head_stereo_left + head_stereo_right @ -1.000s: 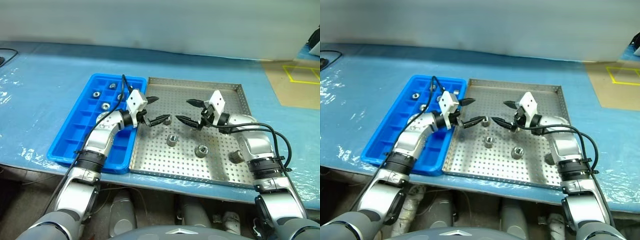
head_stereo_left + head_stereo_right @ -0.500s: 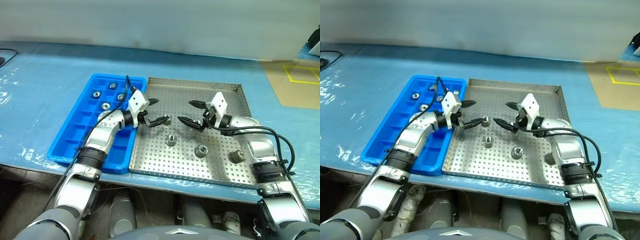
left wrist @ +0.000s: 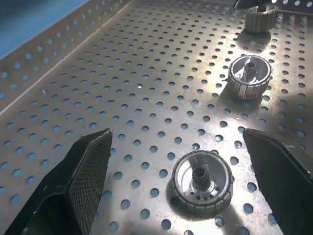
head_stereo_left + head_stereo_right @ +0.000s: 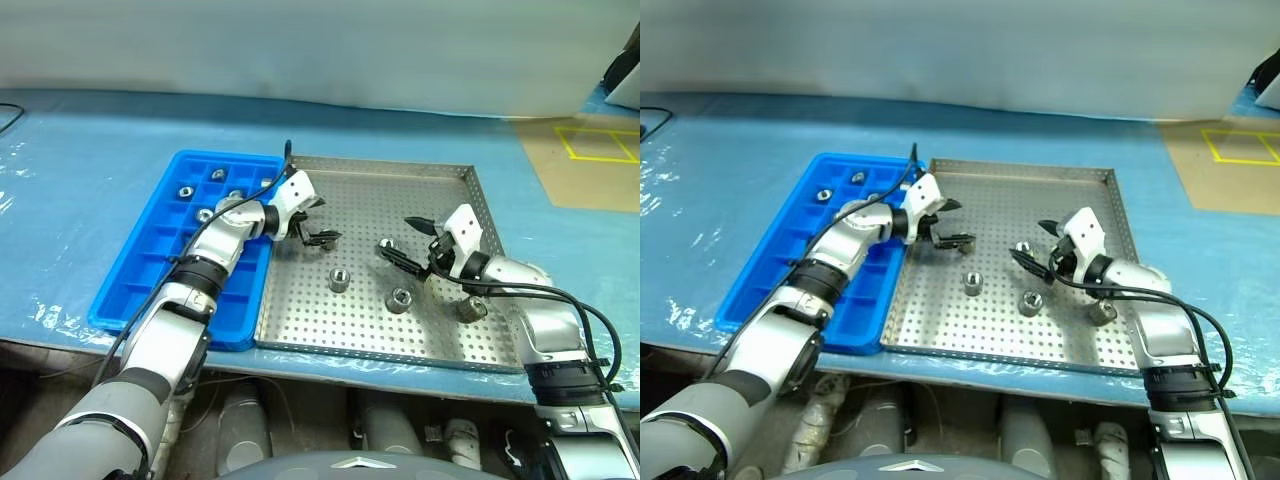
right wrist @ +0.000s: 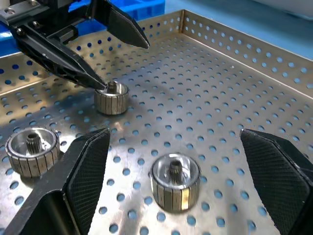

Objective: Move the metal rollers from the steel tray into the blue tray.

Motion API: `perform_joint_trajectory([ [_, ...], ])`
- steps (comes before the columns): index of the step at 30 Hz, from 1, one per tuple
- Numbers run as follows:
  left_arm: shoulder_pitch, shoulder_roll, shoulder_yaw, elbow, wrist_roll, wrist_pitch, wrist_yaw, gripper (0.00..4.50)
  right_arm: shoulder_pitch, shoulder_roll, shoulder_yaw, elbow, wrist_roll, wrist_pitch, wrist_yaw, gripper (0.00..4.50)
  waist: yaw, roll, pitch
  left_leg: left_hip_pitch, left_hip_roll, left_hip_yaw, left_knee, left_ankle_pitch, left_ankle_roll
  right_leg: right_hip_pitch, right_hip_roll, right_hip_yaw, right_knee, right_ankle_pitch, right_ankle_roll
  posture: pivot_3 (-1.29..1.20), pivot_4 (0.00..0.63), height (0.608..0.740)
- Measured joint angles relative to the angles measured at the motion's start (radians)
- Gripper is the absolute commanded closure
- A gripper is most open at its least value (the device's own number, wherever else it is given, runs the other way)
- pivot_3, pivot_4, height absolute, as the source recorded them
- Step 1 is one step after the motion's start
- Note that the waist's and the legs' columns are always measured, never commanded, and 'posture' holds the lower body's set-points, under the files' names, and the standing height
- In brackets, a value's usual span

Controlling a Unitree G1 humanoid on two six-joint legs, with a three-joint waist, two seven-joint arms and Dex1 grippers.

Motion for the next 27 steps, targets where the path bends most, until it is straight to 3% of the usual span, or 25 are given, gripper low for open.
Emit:
perform_joint_trajectory([
  [5, -0.070, -0.021, -0.041, 0.135, 0.080, -0.037, 0.007, 0.00, 0.066, -0.006, -0.024, -0.057, 0.006, 0.017, -0.040, 0.03, -0.024, 0.000, 0.000, 0.000, 0.000, 0.000, 0.000, -0.001, 0.001, 0.001, 0.000, 0.000, -0.002, 0.000, 0.000, -0.58, 0.150, 0.740],
  [8, -0.089, -0.024, -0.065, 0.201, 0.129, -0.060, 0.021, 0.51, 0.090, -0.006, -0.036, -0.078, 0.009, 0.020, -0.057, 0.00, -0.037, 0.000, 0.000, 0.000, -0.001, 0.000, 0.000, -0.001, 0.001, 0.001, 0.000, 0.000, -0.002, 0.000, 0.000, -0.59, 0.150, 0.740],
  [14, -0.123, -0.031, -0.066, 0.261, 0.165, -0.094, 0.042, 2.40, 0.113, -0.006, -0.045, -0.108, 0.009, 0.021, -0.084, 0.00, -0.053, 0.000, 0.000, 0.001, -0.001, 0.000, 0.004, -0.002, 0.003, 0.002, 0.000, 0.000, -0.002, 0.001, 0.002, -0.60, 0.150, 0.740],
  [16, -0.123, -0.036, -0.052, 0.271, 0.161, -0.092, 0.051, 2.81, 0.115, -0.006, -0.045, -0.108, 0.009, 0.021, -0.089, 0.00, -0.055, 0.000, 0.000, 0.000, -0.001, 0.000, 0.006, -0.003, 0.004, 0.002, 0.000, 0.000, -0.002, 0.001, 0.002, -0.59, 0.150, 0.740],
  [22, -0.120, -0.076, 0.122, 0.253, 0.019, 0.011, 0.073, 2.81, 0.072, 0.007, -0.044, -0.104, 0.051, 0.039, -0.078, 0.00, -0.058, 0.000, 0.000, -0.004, -0.003, 0.000, 0.009, -0.005, 0.008, 0.001, -0.002, -0.005, -0.003, 0.001, 0.002, -0.46, 0.150, 0.740],
  [27, -0.008, -0.092, 0.228, -0.033, -0.103, 0.027, 0.106, 2.81, -0.096, 0.052, -0.040, -0.022, 0.130, 0.071, -0.029, 0.00, -0.057, 0.000, 0.000, -0.004, -0.001, 0.000, 0.009, -0.005, 0.009, 0.001, -0.003, -0.006, -0.003, 0.001, 0.001, -0.30, 0.150, 0.740],
])
